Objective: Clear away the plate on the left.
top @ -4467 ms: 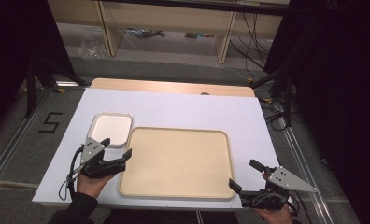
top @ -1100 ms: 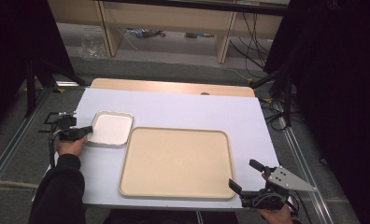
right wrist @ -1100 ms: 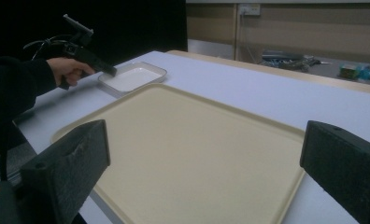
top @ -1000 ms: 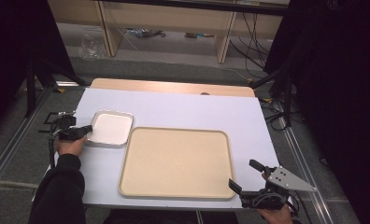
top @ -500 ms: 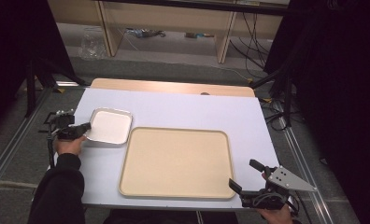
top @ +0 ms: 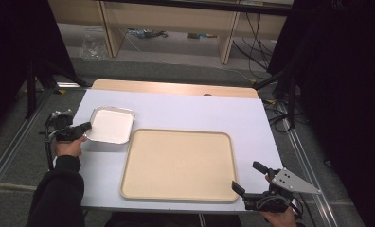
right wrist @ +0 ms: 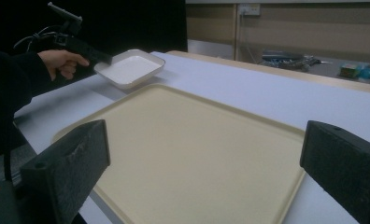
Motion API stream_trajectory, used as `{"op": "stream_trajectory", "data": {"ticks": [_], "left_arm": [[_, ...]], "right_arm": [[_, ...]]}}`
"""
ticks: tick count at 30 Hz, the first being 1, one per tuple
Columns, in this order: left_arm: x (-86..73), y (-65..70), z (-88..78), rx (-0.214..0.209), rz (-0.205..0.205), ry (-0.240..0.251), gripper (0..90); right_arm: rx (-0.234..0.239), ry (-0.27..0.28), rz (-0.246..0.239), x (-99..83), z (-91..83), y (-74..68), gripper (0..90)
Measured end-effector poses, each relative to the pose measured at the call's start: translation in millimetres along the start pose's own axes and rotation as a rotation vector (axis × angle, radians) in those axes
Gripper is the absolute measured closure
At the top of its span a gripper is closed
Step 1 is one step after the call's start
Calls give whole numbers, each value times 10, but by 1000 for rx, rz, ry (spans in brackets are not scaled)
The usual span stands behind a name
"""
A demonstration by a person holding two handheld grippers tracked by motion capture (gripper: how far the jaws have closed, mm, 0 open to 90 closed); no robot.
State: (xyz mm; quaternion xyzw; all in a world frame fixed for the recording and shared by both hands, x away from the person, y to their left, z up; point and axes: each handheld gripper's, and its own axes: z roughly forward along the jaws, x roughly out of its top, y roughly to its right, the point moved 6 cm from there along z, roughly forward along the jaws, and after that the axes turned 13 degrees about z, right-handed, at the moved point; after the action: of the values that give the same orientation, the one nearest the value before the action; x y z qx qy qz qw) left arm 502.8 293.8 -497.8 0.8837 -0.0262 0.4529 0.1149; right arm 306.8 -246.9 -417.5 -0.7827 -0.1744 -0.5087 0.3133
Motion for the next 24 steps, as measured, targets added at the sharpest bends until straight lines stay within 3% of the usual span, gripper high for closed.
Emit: {"op": "stream_trajectory", "data": {"ticks": [10, 12, 13, 14, 15, 18, 23, 24], "left_arm": [[14, 300, -24, -85, 61, -7, 883], [4, 388, -21, -112, 86, -14, 883], [-17, 478, -13, -128, 117, -24, 883], [-17, 478, -13, -128, 117, -24, 883], [-38, 603, -8, -166, 132, -34, 883], [-41, 695, -12, -186, 146, -34, 883], [-70, 995, -6, -271, 167, -40, 883], [-70, 995, -6, -271, 167, -40, 883]], "right_arm": [[-11, 4, 5, 0, -5, 3, 22], [-13, 4, 7, 0, -7, 3, 22], [-14, 4, 6, 0, -7, 5, 22], [-14, 4, 6, 0, -7, 5, 22], [-10, 1, 3, 1, -8, 5, 22], [-9, 8, 7, 2, -8, 1, 22], [-7, 11, 7, 3, -5, 1, 22], [-7, 11, 7, 3, -5, 1, 22]]}}
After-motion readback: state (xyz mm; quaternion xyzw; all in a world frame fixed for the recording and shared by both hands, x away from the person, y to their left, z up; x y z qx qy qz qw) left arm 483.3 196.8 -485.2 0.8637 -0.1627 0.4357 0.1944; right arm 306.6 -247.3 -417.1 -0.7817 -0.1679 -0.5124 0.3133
